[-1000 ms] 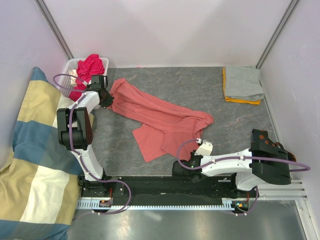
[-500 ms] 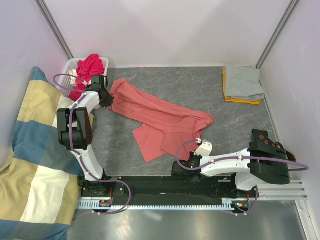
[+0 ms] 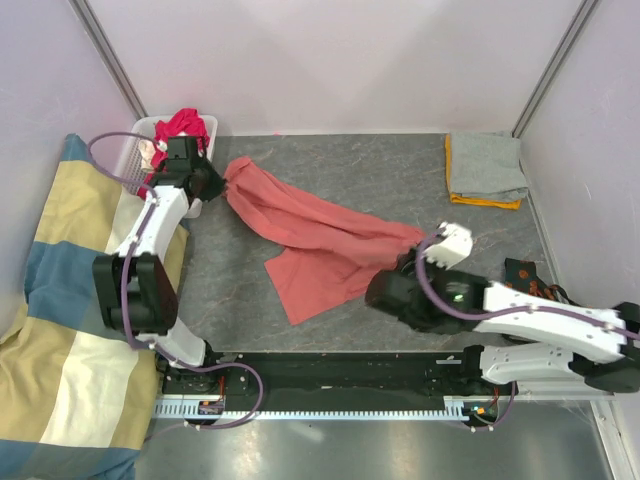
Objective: Fold and stack the t-shirts
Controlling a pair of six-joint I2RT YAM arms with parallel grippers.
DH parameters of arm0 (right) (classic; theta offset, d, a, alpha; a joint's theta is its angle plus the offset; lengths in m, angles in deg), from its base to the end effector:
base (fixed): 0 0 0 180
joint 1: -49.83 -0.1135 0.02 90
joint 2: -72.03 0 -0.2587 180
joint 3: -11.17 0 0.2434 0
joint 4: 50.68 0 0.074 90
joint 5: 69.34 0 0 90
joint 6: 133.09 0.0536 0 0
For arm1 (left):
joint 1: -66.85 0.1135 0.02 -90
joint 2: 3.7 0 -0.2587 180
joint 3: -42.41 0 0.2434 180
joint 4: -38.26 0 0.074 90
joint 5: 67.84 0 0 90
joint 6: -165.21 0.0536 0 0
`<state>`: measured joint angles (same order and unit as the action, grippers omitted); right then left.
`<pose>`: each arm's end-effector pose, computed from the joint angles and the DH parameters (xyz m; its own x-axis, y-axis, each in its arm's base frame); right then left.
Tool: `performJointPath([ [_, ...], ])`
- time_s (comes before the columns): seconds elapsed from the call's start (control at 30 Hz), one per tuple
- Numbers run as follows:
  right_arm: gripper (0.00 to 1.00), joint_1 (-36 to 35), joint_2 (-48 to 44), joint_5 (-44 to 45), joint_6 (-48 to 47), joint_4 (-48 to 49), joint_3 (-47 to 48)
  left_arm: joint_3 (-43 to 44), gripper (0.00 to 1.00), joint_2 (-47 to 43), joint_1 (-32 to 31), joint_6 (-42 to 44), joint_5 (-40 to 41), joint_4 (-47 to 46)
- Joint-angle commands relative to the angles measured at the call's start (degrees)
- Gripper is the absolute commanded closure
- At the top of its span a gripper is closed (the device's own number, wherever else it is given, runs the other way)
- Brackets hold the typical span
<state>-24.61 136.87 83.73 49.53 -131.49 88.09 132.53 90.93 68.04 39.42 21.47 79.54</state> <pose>0.0953 0.1641 0.3070 -0.3378 0.4736 -0.8134 0.2657 0.8770 0.4004 0.3724 0.0071 0.2608 -0.5741 -0.5968 -0.5606 -0.4291 0.8024 -0.4148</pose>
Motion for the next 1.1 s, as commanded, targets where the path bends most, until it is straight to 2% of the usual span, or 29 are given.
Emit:
performJointPath([
  [0.0, 1.0, 2.1, -5.24, 16.1, -19.12, -5.79, 13.85, 4.56, 0.98, -10.42, -0.49, 4.23, -9.4, 2.87],
  [0.17, 1.0, 2.19, -8.58, 26.11, -33.17, -2.56, 25.66, 6.58, 0.98, -18.15, -0.49, 6.52, -10.38, 7.17],
  [0.23, 1.0, 2.1, -10.51, 28.15, -43.97, 1.48, 27.87, 10.09, 0.98, -20.35, -0.49, 7.4, -10.47, 9.54],
  [0.37, 1.0, 2.19, -14.91, 30.36, -62.27, 19.38, 26.74, 16.68, 0.98, -23.43, -0.49, 9.24, -10.74, 13.94],
  [0.53, 1.0, 2.1, -18.78, 24.93, -77.64, 30.31, 27.52, 25.47, 0.98, -27.03, -0.49, 10.48, -13.1, 20.01],
  [0.7, 1.0, 2.1, -17.3, 22.54, -86.8, 33.66, 33.57, 33.19, 0.98, -29.67, -0.49, 11.97, -13.81, 23.7],
  [0.8, 1.0, 2.19, -15.27, 20.96, -97.77, 41.64, 35.78, 36.2, 0.98, -31.08, -0.49, 11.36, -12.86, 23.36],
  [0.83, 1.0, 2.19, -14.22, 20.43, -100.76, 47.76, 35.96, 36.64, 0.98, -31.17, -0.49, 11.27, -12.59, 22.75],
  [0.97, 1.0, 2.1, -11.14, 17.01, -117.7, 62.2, 37.98, 37.35, 0.98, -30.47, -0.49, 10.39, -11.0, 20.38],
  [1.0, 1.0, 2.19, -9.75, 16.13, -120.71, 68.59, 38.33, 37.26, 0.98, -30.12, -0.49, 10.04, -11.0, 19.67],
  [1.07, 1.0, 2.19, -7.72, 14.72, -124.16, 71.8, 41.04, 37.44, 0.98, -29.24, -0.49, 9.34, -11.52, 17.57],
])
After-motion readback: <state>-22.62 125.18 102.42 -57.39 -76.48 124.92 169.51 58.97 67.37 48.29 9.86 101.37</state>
